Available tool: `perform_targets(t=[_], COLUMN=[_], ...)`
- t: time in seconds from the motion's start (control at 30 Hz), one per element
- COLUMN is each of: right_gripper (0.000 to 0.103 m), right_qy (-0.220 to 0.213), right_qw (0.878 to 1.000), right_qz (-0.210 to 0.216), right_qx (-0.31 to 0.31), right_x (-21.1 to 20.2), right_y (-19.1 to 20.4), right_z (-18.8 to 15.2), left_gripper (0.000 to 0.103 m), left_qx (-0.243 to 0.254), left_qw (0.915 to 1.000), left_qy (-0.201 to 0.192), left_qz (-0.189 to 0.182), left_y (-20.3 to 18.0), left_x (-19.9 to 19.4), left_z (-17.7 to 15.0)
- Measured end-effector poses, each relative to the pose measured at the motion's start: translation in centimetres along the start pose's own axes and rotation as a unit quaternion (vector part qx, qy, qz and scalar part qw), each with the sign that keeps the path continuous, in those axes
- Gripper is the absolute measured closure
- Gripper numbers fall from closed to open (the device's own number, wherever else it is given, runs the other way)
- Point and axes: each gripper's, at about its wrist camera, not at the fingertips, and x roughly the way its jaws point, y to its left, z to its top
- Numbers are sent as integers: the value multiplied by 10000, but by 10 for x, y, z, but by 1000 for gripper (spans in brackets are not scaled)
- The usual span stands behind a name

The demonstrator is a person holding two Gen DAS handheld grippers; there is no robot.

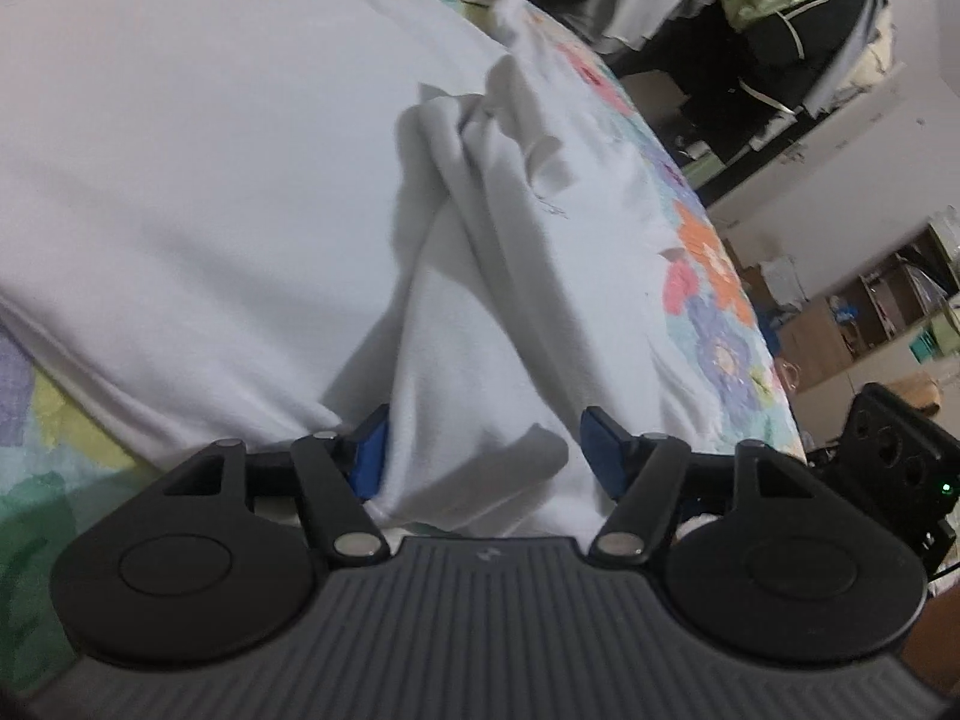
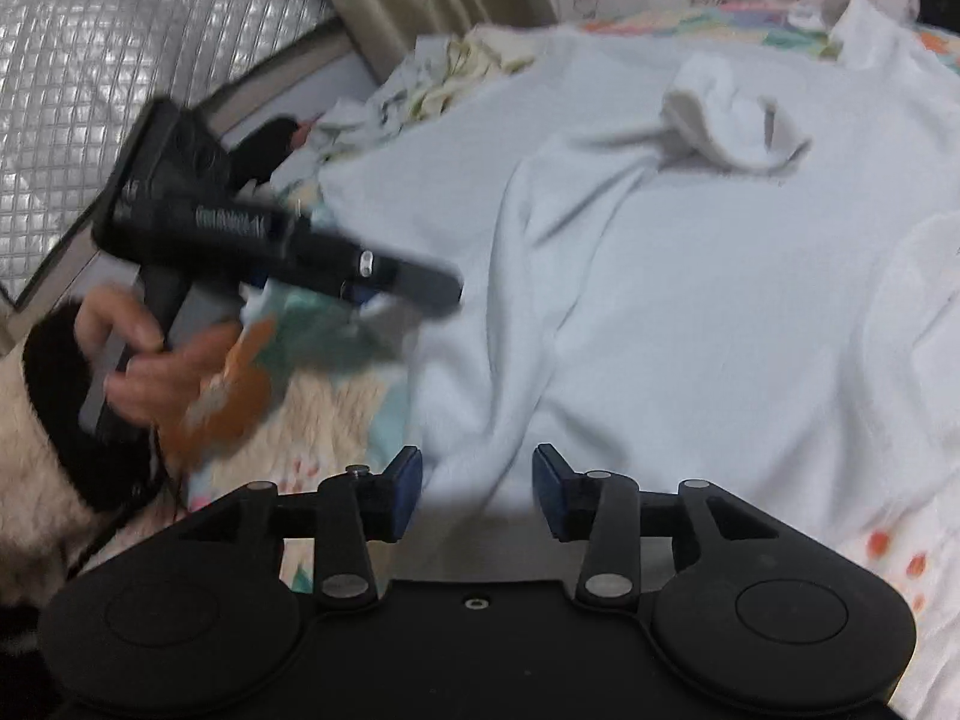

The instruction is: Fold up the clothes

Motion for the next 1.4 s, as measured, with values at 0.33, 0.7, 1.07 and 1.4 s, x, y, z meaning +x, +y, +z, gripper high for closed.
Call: perform_targets(t=[0.33, 0.7, 1.07, 1.4], right_gripper=[63, 96, 95, 95], right_qy=[-501, 103, 270, 259], right_qw=[9983, 9858, 9844, 9926], right_qz=[231, 1673, 1715, 1161], right_qx=[-203, 76, -303, -240], right_x=[27, 17, 16, 27], right_y=[11, 5, 19, 19], right_z=[-1, 13, 2, -16], left_gripper=[86, 89, 75, 52], left_qx=[-922, -1029, -1258, -2095], left_qw=[9957, 9923, 9892, 9507], left_qy=[57, -63, -642, -1307], left_qz=[10, 693, 381, 1874], left_y=[19, 12, 9, 63], left_x=[-2, -43, -67, -86], left_z=[-7, -30, -33, -7])
